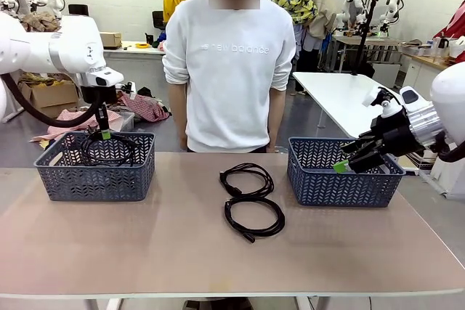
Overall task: Organize the cables according to human instructions.
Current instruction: Pick up a bundle of cables and place it in the basket indicated by the human.
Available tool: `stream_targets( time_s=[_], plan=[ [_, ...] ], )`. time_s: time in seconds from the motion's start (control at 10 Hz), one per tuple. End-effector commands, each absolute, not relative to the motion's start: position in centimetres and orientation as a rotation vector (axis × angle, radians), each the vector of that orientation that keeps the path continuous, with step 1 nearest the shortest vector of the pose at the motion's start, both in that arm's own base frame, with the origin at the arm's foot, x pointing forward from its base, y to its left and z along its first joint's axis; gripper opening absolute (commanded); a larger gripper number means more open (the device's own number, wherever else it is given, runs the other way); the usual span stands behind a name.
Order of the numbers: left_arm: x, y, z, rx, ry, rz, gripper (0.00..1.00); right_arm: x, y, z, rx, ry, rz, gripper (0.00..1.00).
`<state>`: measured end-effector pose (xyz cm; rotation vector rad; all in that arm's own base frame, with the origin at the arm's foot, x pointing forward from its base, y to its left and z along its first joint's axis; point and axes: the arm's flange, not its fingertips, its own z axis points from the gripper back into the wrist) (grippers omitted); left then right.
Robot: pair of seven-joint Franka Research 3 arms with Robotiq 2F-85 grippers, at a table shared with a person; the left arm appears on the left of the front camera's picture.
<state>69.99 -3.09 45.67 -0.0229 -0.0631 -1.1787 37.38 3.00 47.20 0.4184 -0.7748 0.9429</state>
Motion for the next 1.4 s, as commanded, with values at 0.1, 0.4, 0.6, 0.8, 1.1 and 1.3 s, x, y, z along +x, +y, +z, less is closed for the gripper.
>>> stream_targets(
  time_s=[0.1,0.4,0.6,0.8,1.1,1.3],
  plan=[
    [69.1,-2.9,45.6,-0.010,-0.126,-1.092,0.57,37.8,3.0,47.2,0.432,-0.798,0.959,1.00],
    [68.5,-3.2,46.4,-0.020,-0.100,-1.042,0.62,37.8,3.0,47.2,0.432,-0.798,0.959,1.00],
    [68.0,-3.2,47.1,-0.043,-0.087,-1.015,0.81,37.8,3.0,47.2,0.432,-0.798,0.959,1.00],
    [67.9,-3.0,47.5,-0.070,-0.079,-1.003,1.00,37.8,3.0,47.2,0.432,-0.798,0.959,1.00],
    [67.8,-2.9,47.6,-0.112,-0.077,-0.971,1.00,37.8,3.0,47.2,0.432,-0.798,0.959,1.00],
    [68.3,-3.2,47.4,-0.084,-0.070,-1.006,1.00,37.8,3.0,47.2,0.432,-0.798,0.959,1.00]
  ],
)
